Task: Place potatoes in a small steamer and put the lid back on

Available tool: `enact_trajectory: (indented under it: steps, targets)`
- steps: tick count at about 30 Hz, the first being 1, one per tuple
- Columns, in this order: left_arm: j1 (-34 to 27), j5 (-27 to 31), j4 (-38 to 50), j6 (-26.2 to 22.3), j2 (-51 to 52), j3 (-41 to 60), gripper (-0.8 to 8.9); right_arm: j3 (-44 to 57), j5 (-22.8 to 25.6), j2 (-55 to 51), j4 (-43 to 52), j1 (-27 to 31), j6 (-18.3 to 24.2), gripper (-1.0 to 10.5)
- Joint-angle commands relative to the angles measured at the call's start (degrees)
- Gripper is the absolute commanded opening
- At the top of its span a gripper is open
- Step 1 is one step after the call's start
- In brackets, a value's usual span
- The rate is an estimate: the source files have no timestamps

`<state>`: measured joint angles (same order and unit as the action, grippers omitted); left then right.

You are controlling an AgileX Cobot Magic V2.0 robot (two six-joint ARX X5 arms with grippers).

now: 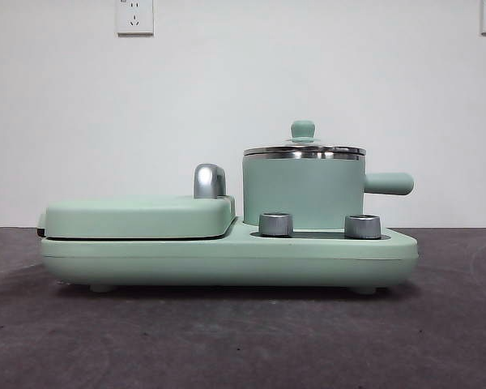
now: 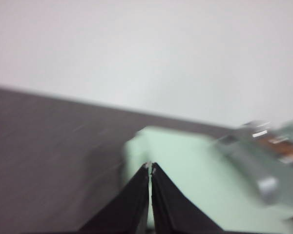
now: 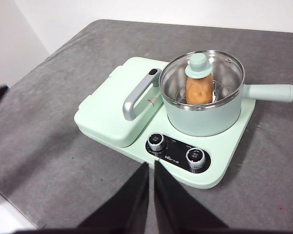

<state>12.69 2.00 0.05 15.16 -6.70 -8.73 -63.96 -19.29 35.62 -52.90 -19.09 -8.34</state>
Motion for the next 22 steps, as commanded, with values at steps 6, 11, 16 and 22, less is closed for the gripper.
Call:
enact_trajectory:
  steps: [6,11,16,22]
  targets:
    - [-8.6,0.0,-5.3,-6.6,6.6,6.1,0.05,-0.5,0.2,0.2,0.6,-0.3,0.4,0.1]
    - [-9.4,0.0,-7.9,-7.0,6.5,8.0,0.05,-0.5,0.2,0.2,0.6,-0.3,0.4,0.1]
    - [-9.4,0.0,-9.7,-7.0,6.4,8.0,0.05,-0.5,0.2,0.2,0.6,-0.3,0.4,0.1]
    - [-9.4,0.0,-9.3,-7.0,6.4,8.0,0.05,-0.5,0.2,0.2,0.6,-0.3,0.4,0.1]
